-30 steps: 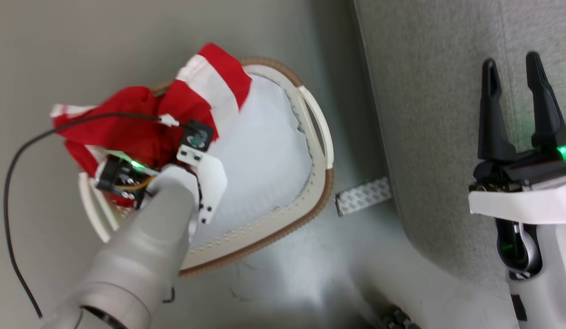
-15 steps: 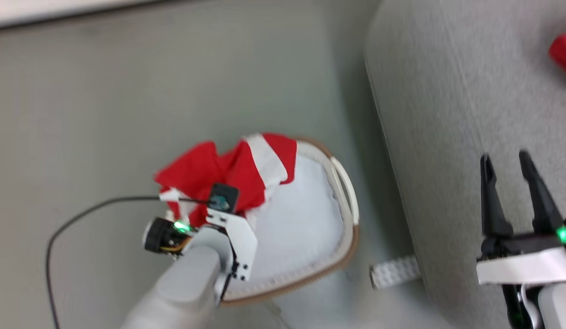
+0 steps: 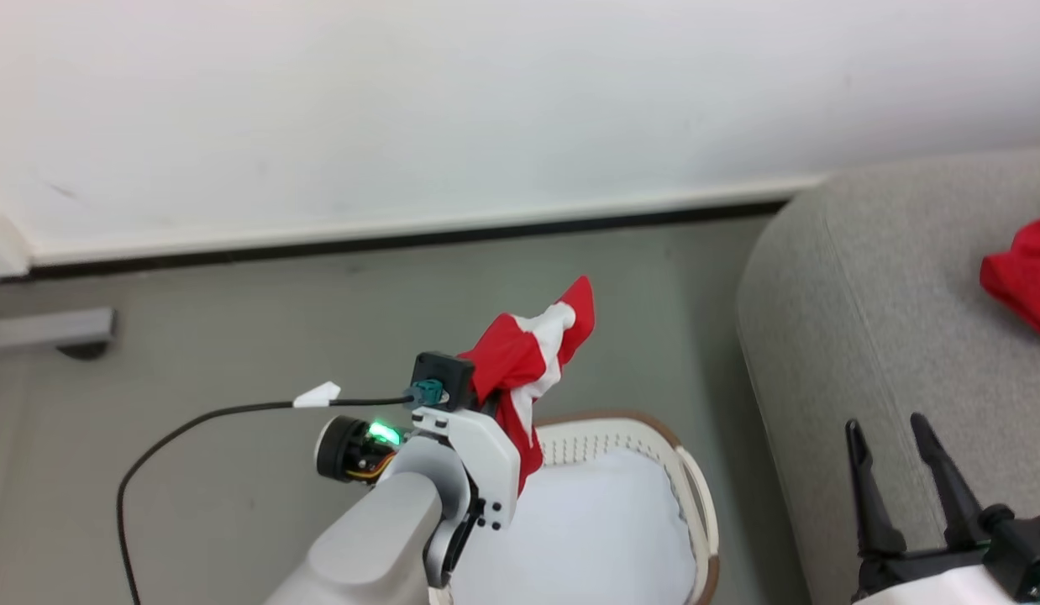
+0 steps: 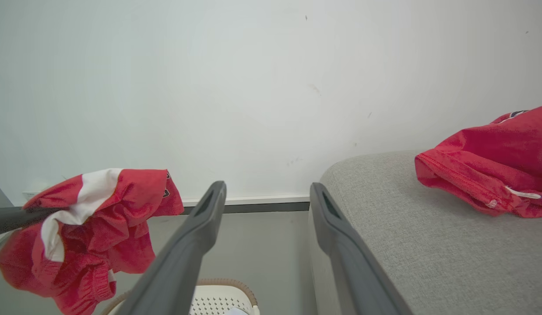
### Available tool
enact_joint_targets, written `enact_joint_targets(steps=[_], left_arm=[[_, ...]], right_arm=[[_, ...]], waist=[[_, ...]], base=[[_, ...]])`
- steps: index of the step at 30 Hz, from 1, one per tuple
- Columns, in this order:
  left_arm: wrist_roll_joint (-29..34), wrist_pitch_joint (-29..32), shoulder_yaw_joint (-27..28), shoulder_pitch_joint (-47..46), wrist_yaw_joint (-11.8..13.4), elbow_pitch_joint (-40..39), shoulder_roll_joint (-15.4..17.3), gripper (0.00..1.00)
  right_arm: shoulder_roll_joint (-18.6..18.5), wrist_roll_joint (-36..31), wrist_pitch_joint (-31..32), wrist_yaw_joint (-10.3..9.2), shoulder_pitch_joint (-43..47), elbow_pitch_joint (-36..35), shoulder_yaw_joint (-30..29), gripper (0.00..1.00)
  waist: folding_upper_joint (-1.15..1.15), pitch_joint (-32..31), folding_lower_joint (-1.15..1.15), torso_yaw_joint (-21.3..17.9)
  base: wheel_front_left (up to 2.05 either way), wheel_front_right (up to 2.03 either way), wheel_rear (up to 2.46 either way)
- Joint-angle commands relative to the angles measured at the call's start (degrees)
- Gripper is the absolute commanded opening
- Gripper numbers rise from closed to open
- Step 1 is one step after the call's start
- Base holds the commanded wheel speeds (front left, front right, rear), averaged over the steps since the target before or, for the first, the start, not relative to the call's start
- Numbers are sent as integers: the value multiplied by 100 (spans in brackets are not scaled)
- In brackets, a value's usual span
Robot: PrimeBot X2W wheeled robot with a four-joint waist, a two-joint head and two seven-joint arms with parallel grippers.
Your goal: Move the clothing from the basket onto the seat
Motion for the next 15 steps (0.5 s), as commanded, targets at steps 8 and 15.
enact_joint_targets(steps=[8, 15], left_arm=[[-205, -38, 235, 260, 194, -877, 406, 0], [-281, 127, 416, 427, 458, -1731, 878, 0]], right_arm=[[127, -163, -1, -13, 502, 126, 99, 100], [160, -290, -1, -13, 805, 148, 111, 100]], waist=[[-1, -1031, 2, 279], [-1, -1356, 2, 321]], base=[[0, 0, 0], [0, 0, 0]])
